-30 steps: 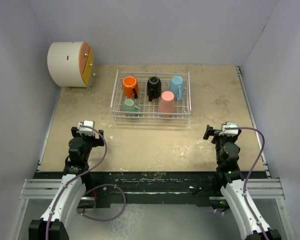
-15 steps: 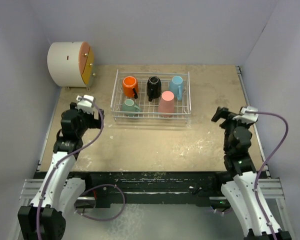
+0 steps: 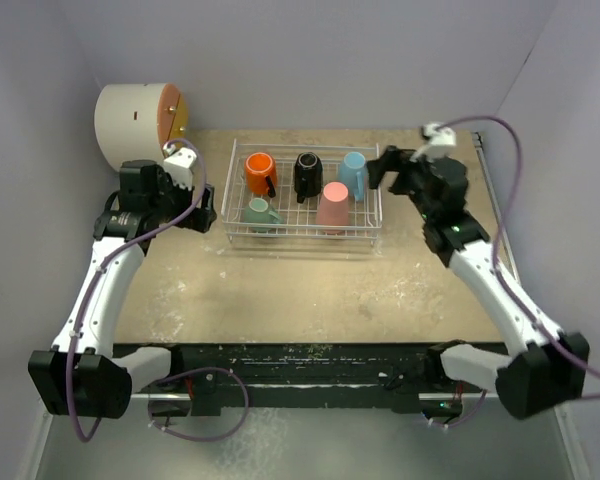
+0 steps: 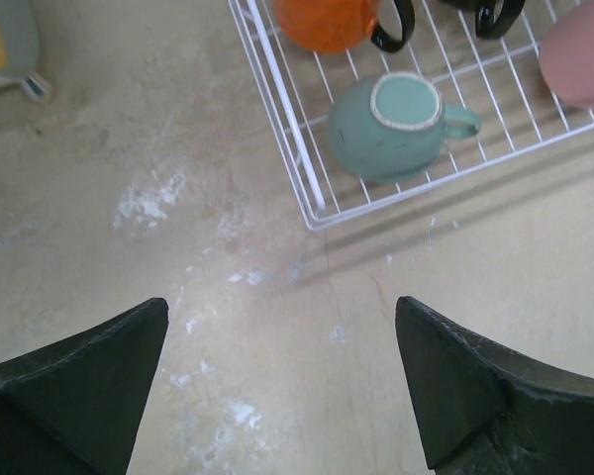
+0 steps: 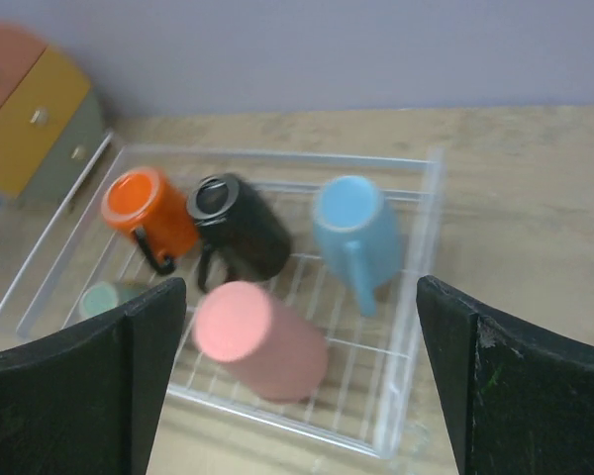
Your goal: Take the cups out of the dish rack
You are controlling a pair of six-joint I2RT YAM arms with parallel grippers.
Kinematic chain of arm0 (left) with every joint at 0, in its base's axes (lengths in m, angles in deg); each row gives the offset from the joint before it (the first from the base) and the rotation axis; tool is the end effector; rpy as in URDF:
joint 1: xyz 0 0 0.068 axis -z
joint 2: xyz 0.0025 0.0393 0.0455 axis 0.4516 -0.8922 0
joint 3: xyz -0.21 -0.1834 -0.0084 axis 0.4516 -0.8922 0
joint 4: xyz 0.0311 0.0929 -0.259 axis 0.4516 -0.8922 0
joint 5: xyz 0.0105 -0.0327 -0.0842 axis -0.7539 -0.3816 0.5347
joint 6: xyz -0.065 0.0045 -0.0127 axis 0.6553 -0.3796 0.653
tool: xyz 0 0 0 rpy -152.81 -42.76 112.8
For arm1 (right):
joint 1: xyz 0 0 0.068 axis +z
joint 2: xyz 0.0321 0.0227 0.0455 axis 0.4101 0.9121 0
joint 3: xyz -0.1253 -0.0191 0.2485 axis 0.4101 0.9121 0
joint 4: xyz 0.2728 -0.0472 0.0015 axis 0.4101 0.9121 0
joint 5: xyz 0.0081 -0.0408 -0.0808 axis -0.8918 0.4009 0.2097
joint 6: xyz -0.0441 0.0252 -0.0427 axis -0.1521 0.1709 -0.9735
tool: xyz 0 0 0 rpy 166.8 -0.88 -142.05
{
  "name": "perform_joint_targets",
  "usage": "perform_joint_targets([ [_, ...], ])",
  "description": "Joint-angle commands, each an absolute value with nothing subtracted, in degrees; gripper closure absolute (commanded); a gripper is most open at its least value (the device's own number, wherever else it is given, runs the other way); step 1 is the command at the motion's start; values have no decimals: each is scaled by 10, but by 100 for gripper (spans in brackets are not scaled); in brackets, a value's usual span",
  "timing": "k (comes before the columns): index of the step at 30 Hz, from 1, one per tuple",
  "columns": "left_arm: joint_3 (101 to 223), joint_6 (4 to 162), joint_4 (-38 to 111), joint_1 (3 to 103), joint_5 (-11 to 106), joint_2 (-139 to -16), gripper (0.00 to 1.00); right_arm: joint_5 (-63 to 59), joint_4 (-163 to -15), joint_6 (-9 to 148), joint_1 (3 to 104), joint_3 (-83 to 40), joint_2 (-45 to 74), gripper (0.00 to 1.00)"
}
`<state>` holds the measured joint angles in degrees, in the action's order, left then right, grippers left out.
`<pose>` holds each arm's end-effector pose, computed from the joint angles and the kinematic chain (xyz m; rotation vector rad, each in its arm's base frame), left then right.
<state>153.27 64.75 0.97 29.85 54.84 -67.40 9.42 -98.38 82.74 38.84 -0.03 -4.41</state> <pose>0.2722 -0.0283 0.3381 0.3334 2.1504 -0.2588 0.2799 0.0692 0.3770 0.1315 1.5684 0.4224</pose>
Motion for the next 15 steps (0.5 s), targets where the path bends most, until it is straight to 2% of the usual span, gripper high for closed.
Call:
perform_joint_targets([
  [1,1554,635,-35,295,568,-669,1,46,-955,723,498,-120,54,0],
  [9,1542,638,-27,289,582,-681,1,-8,-867,647,585,-259,237,8],
  [15,1519,630,-2,271,599,-692,1,-69,-835,622,592,-337,344,22],
])
